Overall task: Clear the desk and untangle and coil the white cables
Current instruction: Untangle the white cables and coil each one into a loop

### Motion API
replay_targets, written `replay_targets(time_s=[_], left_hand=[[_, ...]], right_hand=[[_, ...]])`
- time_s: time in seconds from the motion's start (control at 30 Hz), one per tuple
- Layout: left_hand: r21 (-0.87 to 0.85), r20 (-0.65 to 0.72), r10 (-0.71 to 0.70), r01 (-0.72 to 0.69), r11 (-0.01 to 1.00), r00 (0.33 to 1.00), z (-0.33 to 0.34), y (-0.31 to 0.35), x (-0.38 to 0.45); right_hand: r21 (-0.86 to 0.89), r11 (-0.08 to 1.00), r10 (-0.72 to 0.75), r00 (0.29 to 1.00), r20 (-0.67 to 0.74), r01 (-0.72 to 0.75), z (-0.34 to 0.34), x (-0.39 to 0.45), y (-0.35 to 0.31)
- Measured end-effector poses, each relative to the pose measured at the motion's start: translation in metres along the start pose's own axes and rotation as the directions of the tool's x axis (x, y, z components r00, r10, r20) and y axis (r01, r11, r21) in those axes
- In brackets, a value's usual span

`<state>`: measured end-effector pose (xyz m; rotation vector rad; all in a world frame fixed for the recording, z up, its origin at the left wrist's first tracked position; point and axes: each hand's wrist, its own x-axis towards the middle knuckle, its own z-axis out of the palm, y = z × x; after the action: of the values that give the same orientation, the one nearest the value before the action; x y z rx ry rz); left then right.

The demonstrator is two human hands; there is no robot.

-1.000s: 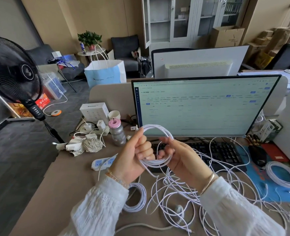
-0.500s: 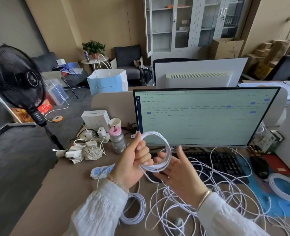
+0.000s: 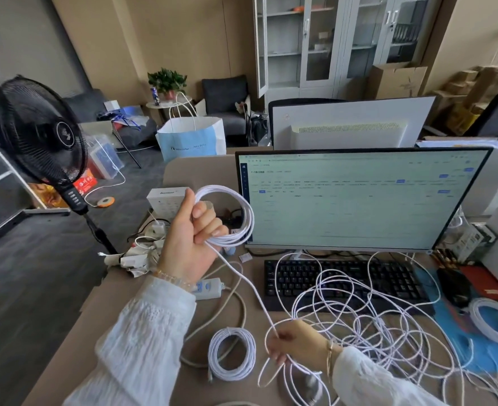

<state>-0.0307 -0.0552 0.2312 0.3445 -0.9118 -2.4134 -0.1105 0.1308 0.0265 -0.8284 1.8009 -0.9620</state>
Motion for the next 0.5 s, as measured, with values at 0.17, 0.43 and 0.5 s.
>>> replay_targets(time_s=[0.17, 0.43, 0.5], left_hand=[[0.081, -0.08, -0.041, 0.048, 0.996, 0.996, -0.019, -0.002, -0.001], [0.284, -0.247, -0.123, 0.193, 0.939, 0.961, -0.042, -0.047, -0.017], [0.291, -0.262, -0.134, 0.21, 0.933, 0.956, -0.044, -0.058, -0.019]], right_hand=[[0.096, 0.995, 0.055, 0.984, -0.169, -0.039, -0.011, -0.005, -0.008], [-0.018, 0.977, -0.188, 0.816, -0.547, 0.213, -0.04, -0.02, -0.053], [-0.044, 0.945, -0.291, 0.773, -0.563, 0.324, -0.041, -0.031, -0.07]])
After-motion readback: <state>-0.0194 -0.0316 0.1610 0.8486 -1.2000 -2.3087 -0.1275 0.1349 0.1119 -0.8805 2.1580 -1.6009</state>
